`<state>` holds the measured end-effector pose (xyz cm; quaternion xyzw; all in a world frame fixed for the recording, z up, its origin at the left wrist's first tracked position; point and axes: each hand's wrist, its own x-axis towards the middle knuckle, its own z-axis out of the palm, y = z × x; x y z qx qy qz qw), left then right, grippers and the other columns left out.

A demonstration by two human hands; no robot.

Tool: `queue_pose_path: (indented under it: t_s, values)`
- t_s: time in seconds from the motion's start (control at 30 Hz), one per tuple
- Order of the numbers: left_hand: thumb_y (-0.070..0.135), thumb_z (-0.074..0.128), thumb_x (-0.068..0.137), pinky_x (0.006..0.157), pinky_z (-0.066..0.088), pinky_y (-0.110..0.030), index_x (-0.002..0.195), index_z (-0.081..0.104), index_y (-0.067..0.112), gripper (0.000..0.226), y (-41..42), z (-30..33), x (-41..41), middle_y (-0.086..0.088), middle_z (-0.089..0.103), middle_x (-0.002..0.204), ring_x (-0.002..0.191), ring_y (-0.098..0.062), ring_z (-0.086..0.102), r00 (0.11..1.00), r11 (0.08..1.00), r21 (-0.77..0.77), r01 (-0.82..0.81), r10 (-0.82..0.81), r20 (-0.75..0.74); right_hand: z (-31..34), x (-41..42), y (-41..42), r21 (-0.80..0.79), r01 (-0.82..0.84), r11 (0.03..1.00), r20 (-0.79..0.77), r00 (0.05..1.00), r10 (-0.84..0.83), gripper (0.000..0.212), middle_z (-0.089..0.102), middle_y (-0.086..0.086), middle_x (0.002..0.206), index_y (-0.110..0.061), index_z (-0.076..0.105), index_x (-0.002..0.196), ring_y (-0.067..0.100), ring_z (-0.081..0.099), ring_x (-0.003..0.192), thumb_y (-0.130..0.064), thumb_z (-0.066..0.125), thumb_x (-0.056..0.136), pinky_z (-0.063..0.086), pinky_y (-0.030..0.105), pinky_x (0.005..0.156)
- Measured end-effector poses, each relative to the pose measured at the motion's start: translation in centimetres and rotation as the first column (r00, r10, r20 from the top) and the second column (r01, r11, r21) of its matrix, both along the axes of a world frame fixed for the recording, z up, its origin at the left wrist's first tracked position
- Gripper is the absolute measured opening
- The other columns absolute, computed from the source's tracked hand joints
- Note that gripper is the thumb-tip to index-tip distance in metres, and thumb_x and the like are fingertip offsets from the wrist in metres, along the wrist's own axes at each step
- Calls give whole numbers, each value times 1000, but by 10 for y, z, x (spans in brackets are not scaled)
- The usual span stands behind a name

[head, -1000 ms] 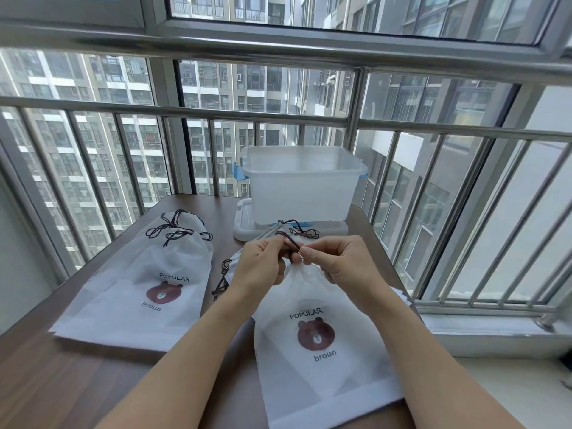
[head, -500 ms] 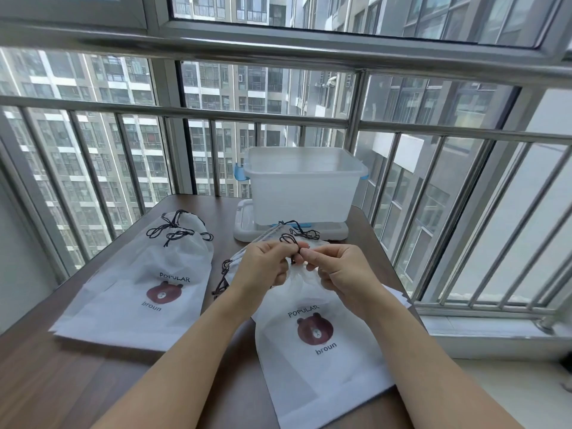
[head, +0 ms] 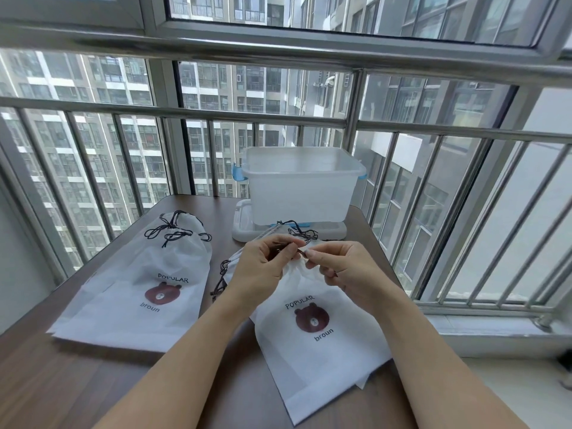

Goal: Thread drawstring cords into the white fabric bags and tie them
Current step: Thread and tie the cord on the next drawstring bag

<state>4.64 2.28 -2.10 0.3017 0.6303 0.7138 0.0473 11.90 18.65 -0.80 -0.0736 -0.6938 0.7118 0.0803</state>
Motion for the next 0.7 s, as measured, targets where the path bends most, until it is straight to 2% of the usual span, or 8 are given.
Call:
queue_pose_path:
  t_s: [0.1,0.17,0.23,0.33,0.43,0.53,0.7]
  values:
    - [0,59,95,51,39,-10,98,72,4,13,-1,0,-1,4,68,70,52,1,53,1000,1000,-19,8,-8,-8,1,0,-1,-39,8,999,40,999,-6,26,70,14,80,-10,70,114,12,41,56,-9,76,88,33,20,52]
    - [-1,59,95,47,36,-14,102,68,5,12,-1,0,-2,-1,66,71,50,-1,51,999,999,-36,36,-35,14,1,-1,-2,45,13,999,15,1000,-13,43,72,15,78,-24,62,125,16,39,55,-9,76,88,32,20,49]
    - [-2,59,95,45,35,-14,106,62,6,14,-2,1,-3,-4,65,70,48,-1,49,996,996,-39,80,-78,53,2,-1,-4,131,15,991,-43,999,-9,47,72,15,75,-30,60,129,16,36,52,-10,75,90,30,20,46]
    - [-4,58,95,44,32,-14,110,57,4,18,-3,3,-4,-5,65,69,45,-2,45,986,991,-27,132,-128,103,3,0,-6,122,10,993,-138,990,7,36,68,14,68,-18,70,124,11,37,45,-6,72,91,30,17,45]
    - [-5,59,94,43,31,-14,113,56,-2,19,-3,4,-4,-4,66,67,44,-3,45,980,988,-12,153,-150,128,4,2,-9,123,37,992,-210,978,-10,23,66,12,64,-3,73,113,5,48,45,0,69,91,31,14,45]
    - [-6,59,93,42,31,-14,110,58,-5,17,-3,5,-4,-6,67,68,45,-2,51,978,988,-1,157,-156,140,4,0,-10,111,56,992,-258,966,-26,14,65,14,64,2,74,103,5,51,46,2,68,90,30,15,45]
    - [-5,61,93,43,33,-16,102,65,-9,11,-2,3,-4,-8,71,70,50,-6,56,986,993,-19,118,-114,120,4,-1,-12,65,117,991,-277,956,-95,7,65,4,60,8,72,93,2,48,42,5,66,92,30,12,43]
